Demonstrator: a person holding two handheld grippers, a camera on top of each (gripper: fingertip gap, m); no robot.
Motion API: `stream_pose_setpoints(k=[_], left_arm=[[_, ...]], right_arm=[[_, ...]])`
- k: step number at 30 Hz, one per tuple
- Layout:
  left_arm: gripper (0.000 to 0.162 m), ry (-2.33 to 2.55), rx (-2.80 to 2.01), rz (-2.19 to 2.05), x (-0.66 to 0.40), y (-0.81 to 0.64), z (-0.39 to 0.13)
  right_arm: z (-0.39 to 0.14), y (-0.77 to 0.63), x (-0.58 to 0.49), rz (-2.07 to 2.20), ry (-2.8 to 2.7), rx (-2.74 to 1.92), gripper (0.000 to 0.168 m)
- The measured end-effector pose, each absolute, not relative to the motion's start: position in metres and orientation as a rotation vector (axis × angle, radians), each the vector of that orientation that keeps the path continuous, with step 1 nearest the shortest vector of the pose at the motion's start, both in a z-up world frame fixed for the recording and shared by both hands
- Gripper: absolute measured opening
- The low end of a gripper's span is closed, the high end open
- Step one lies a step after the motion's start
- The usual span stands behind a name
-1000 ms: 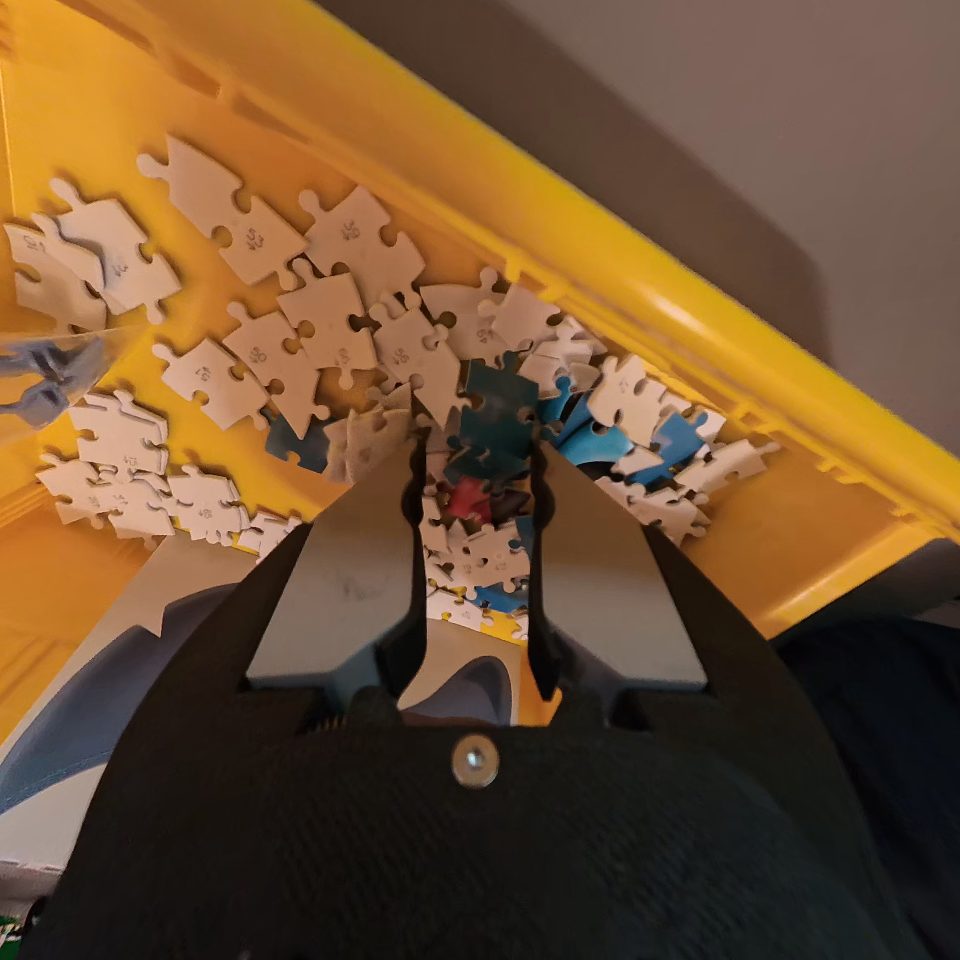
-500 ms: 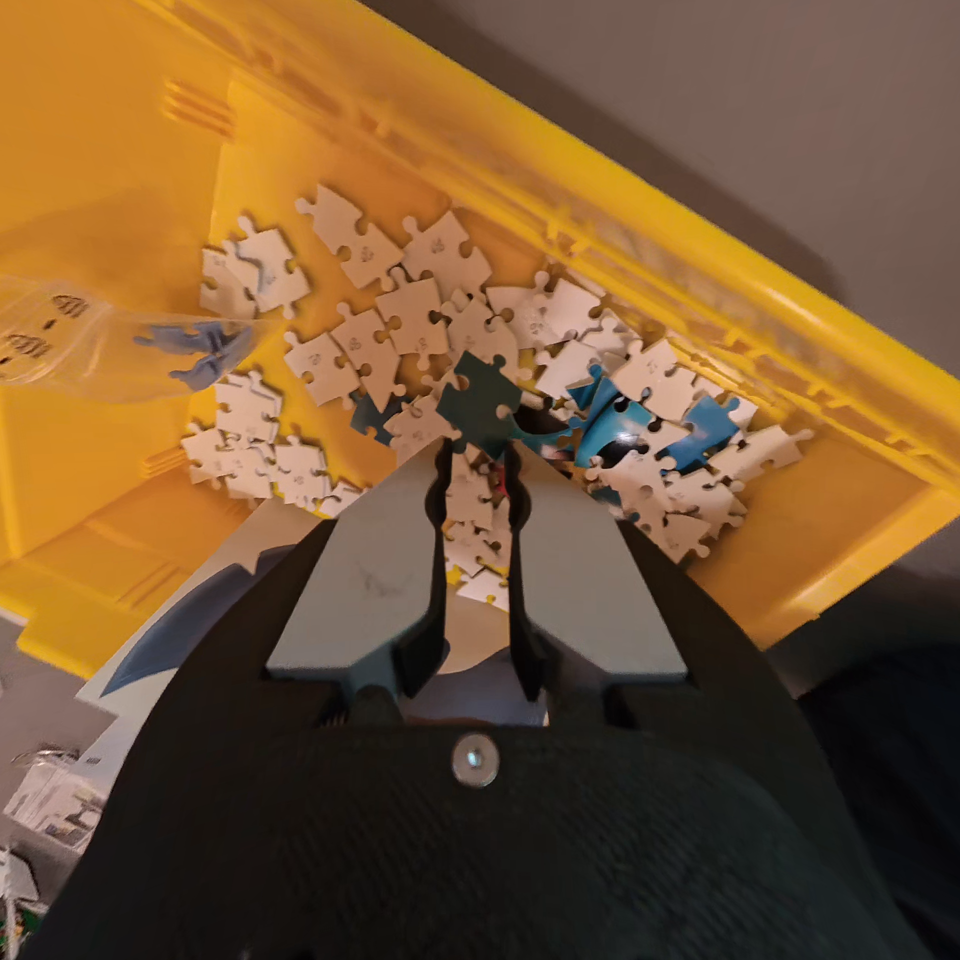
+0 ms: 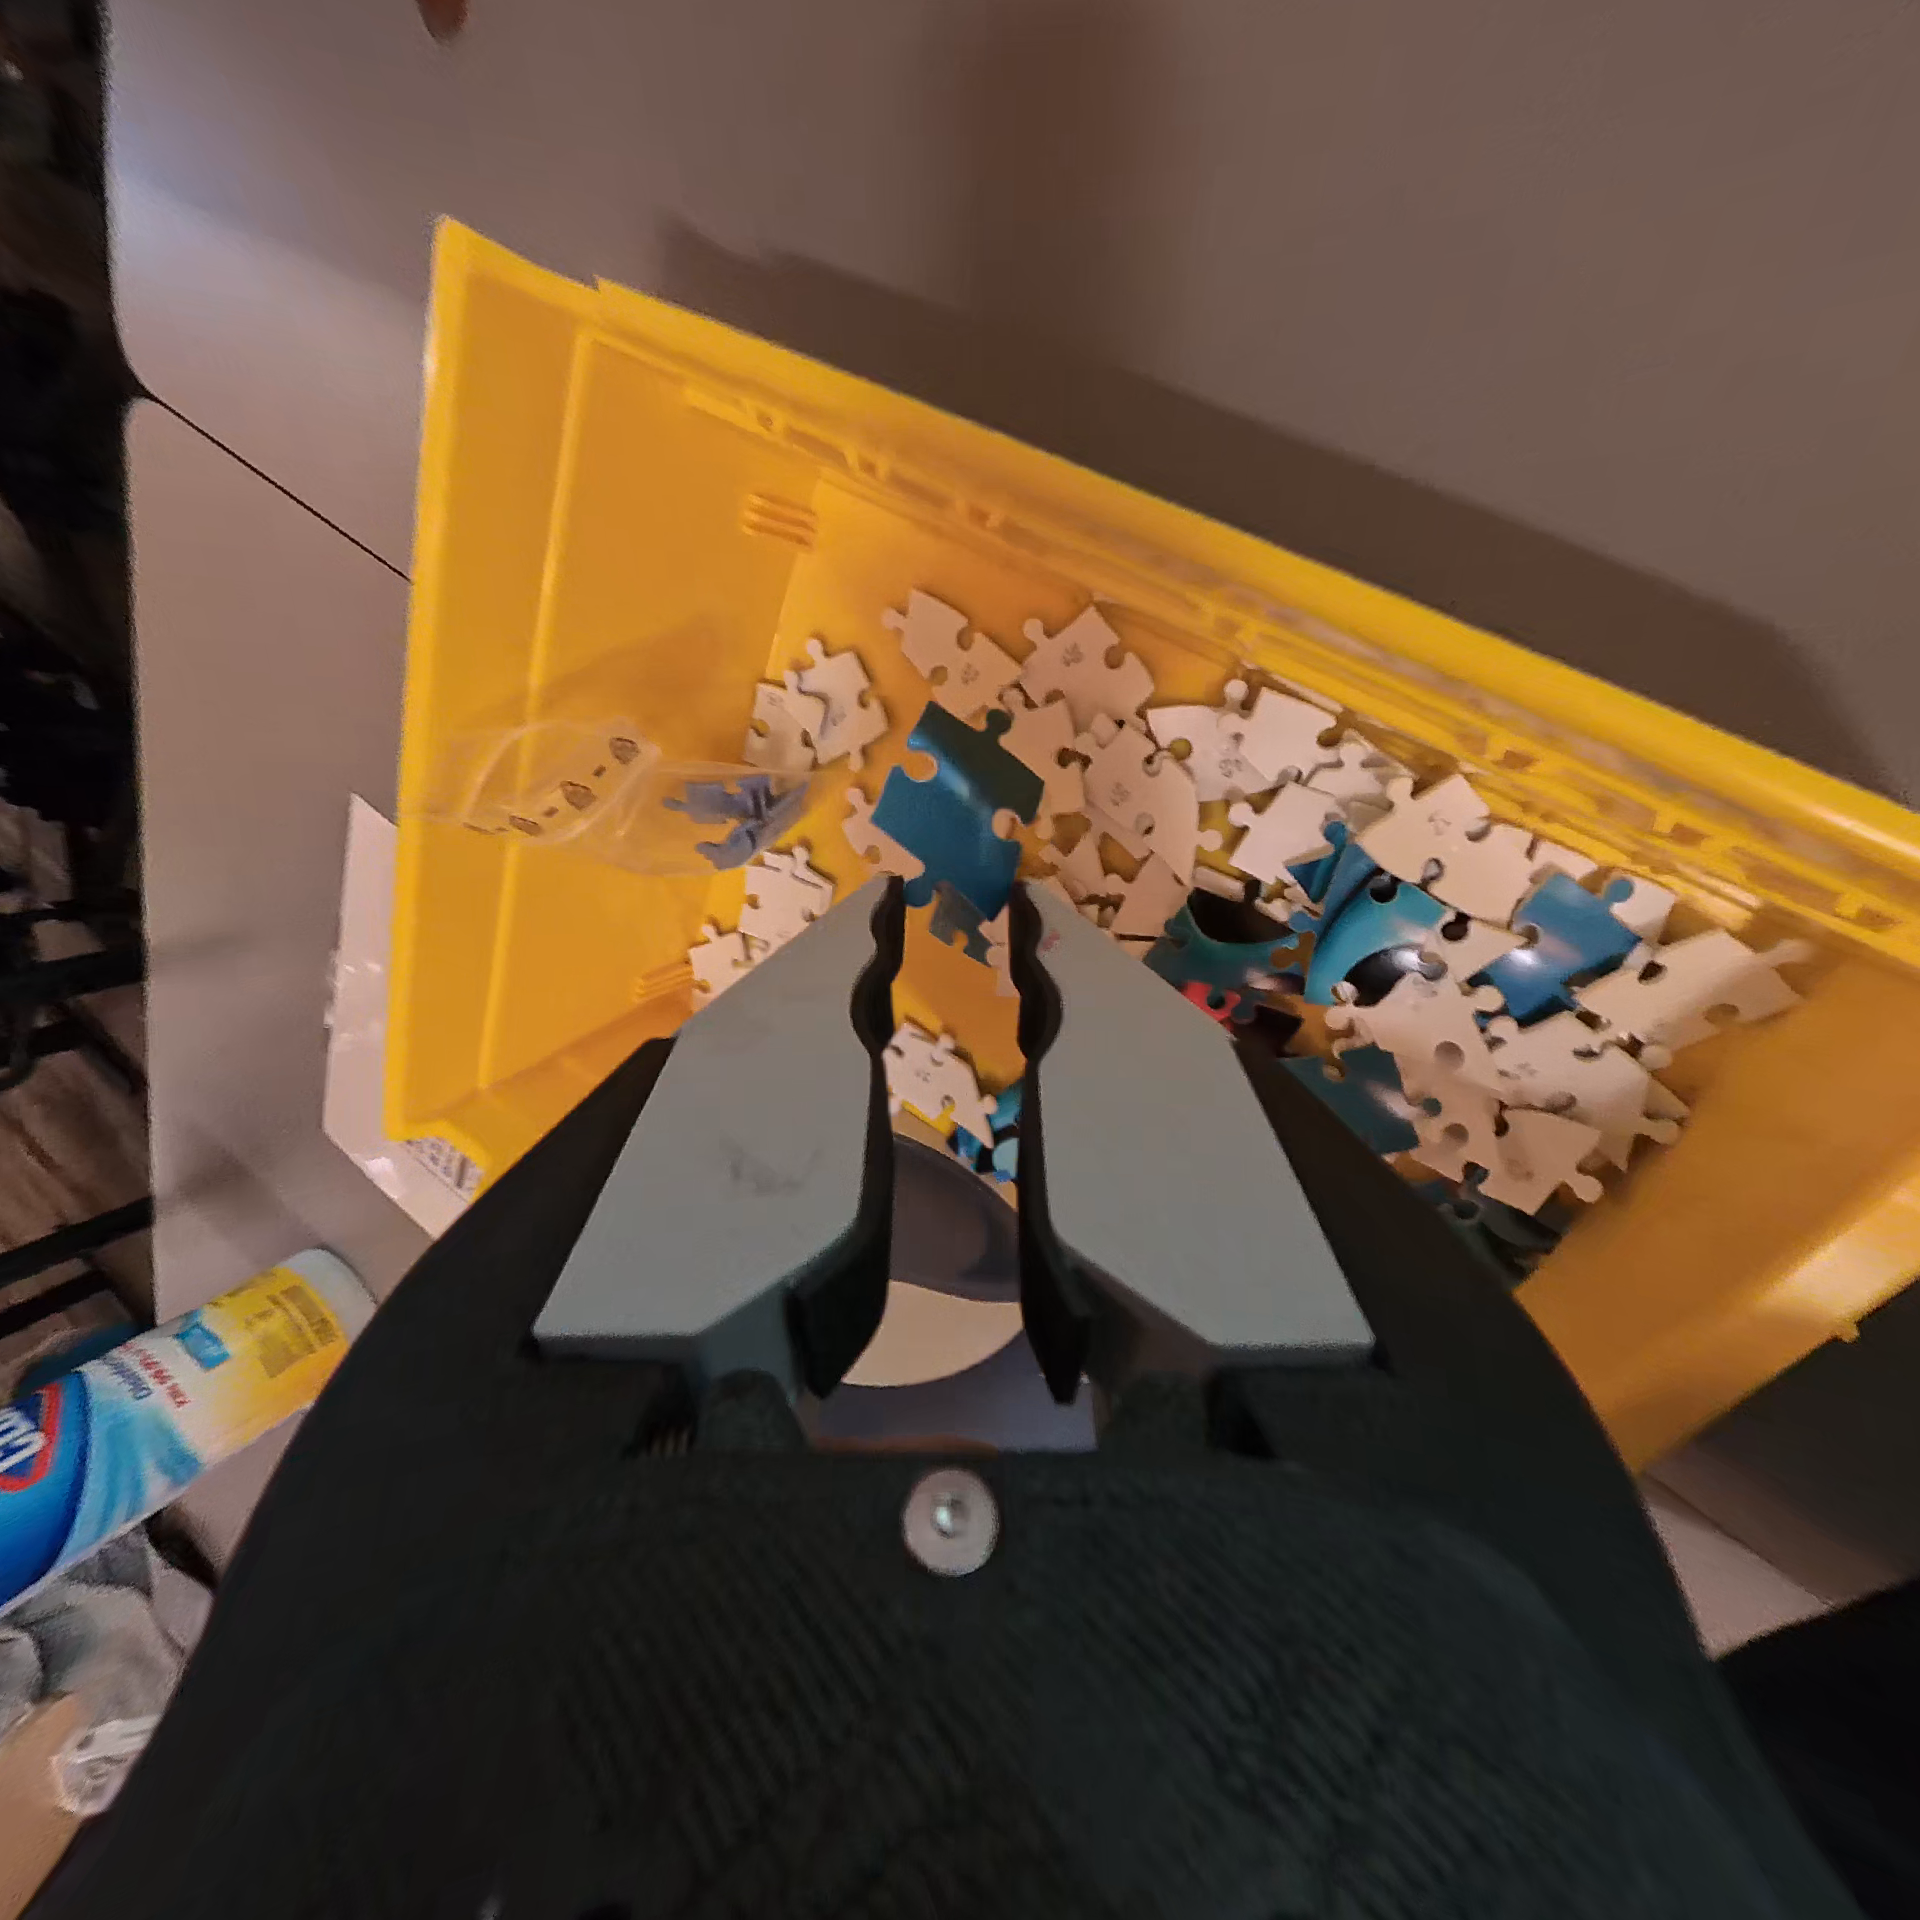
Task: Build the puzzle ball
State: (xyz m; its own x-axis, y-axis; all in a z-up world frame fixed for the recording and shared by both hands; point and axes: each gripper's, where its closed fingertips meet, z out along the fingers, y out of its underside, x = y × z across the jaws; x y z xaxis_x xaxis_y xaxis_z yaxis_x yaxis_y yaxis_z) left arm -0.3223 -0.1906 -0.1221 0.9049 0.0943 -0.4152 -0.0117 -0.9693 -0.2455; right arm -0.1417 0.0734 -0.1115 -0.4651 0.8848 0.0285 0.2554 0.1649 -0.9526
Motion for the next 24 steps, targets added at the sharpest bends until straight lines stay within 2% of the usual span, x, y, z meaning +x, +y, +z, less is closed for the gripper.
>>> stream_pose_setpoints(k=[7, 15, 24], left_arm=[[0.017, 0.096, -2.652, 0.811, -0.318, -0.161, -0.087], [0.017, 0.482, -2.326, 0.704, -0.252, -0.089, -0.048], [0.018, 0.756, -2.255, 0.643, -0.194, -0.043, -0.054]], right_arm=[[-0.11, 0.073, -0.141, 1.325, -1.83, -1.077, 0.018], [-0.109, 0.06, -0.136, 1.423, -1.876, -1.072, 0.021], [-0.098, 0.037, -0.123, 1.64, -1.917, -1.041, 0.028]])
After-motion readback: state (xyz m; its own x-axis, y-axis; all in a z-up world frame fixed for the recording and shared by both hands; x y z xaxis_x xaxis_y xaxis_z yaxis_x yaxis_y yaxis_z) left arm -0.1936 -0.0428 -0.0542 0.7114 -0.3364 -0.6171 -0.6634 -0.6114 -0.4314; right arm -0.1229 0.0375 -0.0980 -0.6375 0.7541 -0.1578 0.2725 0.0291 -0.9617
